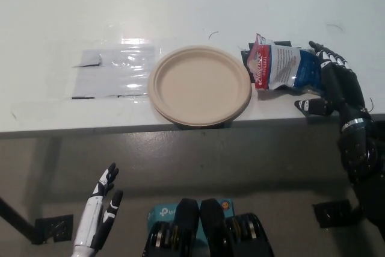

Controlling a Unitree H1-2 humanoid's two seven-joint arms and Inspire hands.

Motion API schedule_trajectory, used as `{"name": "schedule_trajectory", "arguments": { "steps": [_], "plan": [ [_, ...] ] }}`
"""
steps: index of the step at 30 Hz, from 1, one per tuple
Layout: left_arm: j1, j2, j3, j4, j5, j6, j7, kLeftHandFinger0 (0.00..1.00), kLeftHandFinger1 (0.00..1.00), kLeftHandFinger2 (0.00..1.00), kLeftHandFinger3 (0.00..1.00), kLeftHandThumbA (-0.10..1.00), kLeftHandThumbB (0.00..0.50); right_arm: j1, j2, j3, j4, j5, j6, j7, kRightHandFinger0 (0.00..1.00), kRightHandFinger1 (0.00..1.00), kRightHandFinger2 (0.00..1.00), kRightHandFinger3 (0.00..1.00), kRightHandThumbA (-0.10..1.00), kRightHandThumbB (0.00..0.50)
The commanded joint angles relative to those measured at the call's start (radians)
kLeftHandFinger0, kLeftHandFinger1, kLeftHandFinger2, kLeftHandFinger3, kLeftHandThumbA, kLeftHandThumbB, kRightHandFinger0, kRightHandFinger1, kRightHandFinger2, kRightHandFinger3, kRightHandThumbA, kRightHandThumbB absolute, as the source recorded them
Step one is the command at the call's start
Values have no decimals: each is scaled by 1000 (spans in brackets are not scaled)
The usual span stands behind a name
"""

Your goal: The robot picks up a small bag of sunflower seeds on the right hand side and take it to the empty plate on the left hand side then pours some sunflower seeds on to the plate.

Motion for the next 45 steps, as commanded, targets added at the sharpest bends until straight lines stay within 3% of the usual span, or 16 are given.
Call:
{"name": "schedule_trajectory", "arguments": {
  "steps": [1, 30, 45],
  "plan": [
    [-9, 2, 10, -16, 1, -43, 27, 1000, 1000, 1000, 1000, 1000, 299, -60, -3, 11, 2, -3, -12, -52, 1000, 1000, 1000, 1000, 1000, 313],
    [-8, 4, 8, -24, 7, -40, 25, 1000, 1000, 1000, 1000, 1000, 259, -136, 26, 48, 154, 20, -53, -153, 1000, 1000, 1000, 1000, 1000, 329],
    [-7, 3, 18, -30, 3, -33, 28, 1000, 1000, 1000, 1000, 1000, 285, -203, 31, 78, 375, 25, -96, -209, 1000, 1000, 1000, 1000, 1000, 340]
  ]
}}
